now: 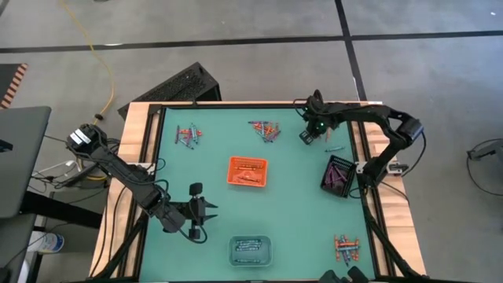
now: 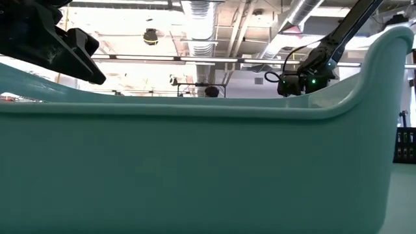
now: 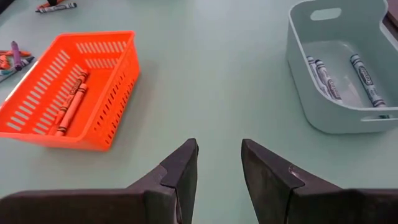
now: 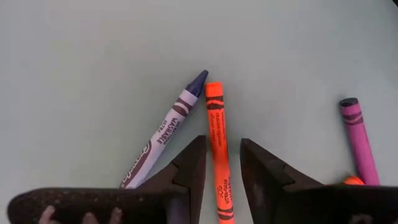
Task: Sort crayons
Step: Put the orange crayon into the orange bin
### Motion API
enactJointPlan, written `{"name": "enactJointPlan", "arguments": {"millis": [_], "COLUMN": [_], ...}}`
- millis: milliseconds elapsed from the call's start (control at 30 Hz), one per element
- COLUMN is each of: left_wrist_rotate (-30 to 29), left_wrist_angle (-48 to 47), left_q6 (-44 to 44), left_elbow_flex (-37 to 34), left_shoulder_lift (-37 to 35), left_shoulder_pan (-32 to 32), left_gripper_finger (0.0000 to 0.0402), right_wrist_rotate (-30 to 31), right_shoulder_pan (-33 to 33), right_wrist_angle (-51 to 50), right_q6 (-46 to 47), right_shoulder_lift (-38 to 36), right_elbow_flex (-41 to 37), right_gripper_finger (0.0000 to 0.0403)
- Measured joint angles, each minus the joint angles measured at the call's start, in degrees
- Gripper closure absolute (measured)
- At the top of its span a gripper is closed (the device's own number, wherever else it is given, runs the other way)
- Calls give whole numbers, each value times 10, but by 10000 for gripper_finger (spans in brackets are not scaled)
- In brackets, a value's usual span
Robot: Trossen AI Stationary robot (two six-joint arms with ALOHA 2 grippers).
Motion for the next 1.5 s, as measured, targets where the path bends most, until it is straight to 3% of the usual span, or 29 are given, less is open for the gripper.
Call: {"name": "enactJointPlan", "arguments": {"millis": [200,467,767,1100,1300,1500], "left_wrist_rotate": [0,0,0,-1,-4,-4], "left_wrist_angle": [0,0,0,0,0,0], "left_q6": [-2,-9,-14,-14,-14,-15], "left_elbow_flex": [0,0,0,0,0,0], "left_shoulder_lift": [0,0,0,0,0,0], "left_shoulder_pan": [0,-1,-12,-16,-16,-16], "left_gripper_finger": [287,287,287,287,287,287], "right_wrist_rotate": [-1,10,14,16,9,-35], "right_shoulder_pan": [3,22,36,63,119,224], "right_wrist_angle": [3,-5,-43,-99,-89,-9], "right_q6": [-22,-29,-14,13,23,32], "right_shoulder_lift": [0,1,-16,-119,-178,-198], "right_elbow_flex": [-14,-15,-17,-20,-20,-20], "right_gripper_finger": [300,394,400,402,402,403]}}
